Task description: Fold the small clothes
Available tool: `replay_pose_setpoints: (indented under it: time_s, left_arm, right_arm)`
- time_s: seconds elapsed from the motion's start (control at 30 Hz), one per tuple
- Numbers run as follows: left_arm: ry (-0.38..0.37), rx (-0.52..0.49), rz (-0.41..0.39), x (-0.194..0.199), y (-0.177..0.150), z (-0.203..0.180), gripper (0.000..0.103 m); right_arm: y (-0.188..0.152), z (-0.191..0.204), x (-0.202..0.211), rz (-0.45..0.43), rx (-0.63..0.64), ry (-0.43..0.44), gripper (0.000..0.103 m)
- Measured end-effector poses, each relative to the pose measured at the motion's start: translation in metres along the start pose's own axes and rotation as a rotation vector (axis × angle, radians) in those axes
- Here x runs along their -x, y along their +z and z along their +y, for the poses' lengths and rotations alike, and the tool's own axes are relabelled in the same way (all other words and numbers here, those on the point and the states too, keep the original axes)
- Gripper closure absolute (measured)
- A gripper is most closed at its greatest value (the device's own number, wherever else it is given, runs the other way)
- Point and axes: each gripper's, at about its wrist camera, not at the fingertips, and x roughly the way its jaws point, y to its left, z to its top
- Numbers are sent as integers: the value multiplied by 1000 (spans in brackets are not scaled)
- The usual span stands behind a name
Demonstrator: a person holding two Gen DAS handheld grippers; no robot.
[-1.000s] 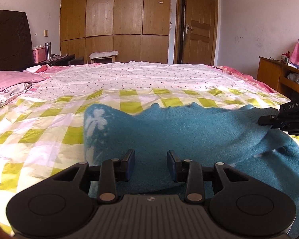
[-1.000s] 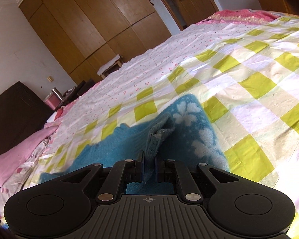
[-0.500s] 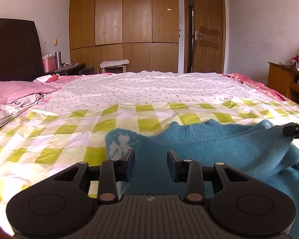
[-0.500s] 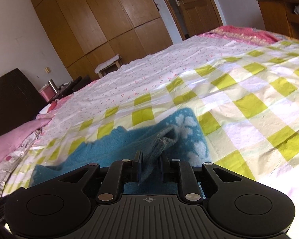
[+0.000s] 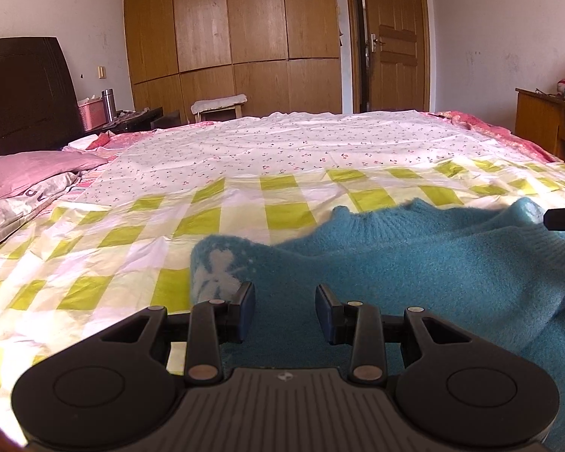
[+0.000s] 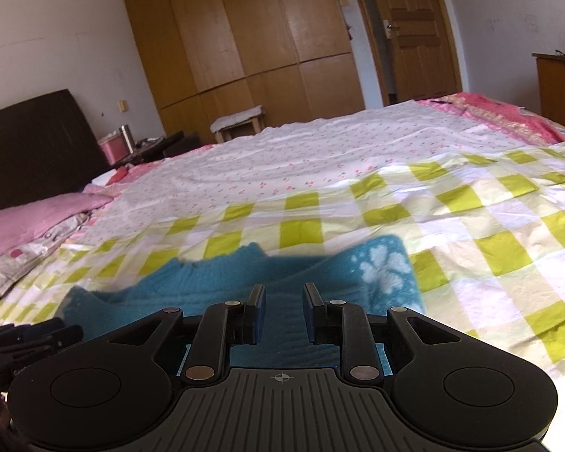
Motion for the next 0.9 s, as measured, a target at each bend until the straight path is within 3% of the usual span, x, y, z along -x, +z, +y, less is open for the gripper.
replay_pose_setpoints:
  time_s: [0.2,0.9]
  left_arm:
    - [3,-2,24,-7,-4,2,62]
    - [1,40,50,-14,-3,6,61]
  right_arm:
    - [-13,-4,-27,91,48,-48,84]
    - [-14,-10,-39,94,54,-45,86]
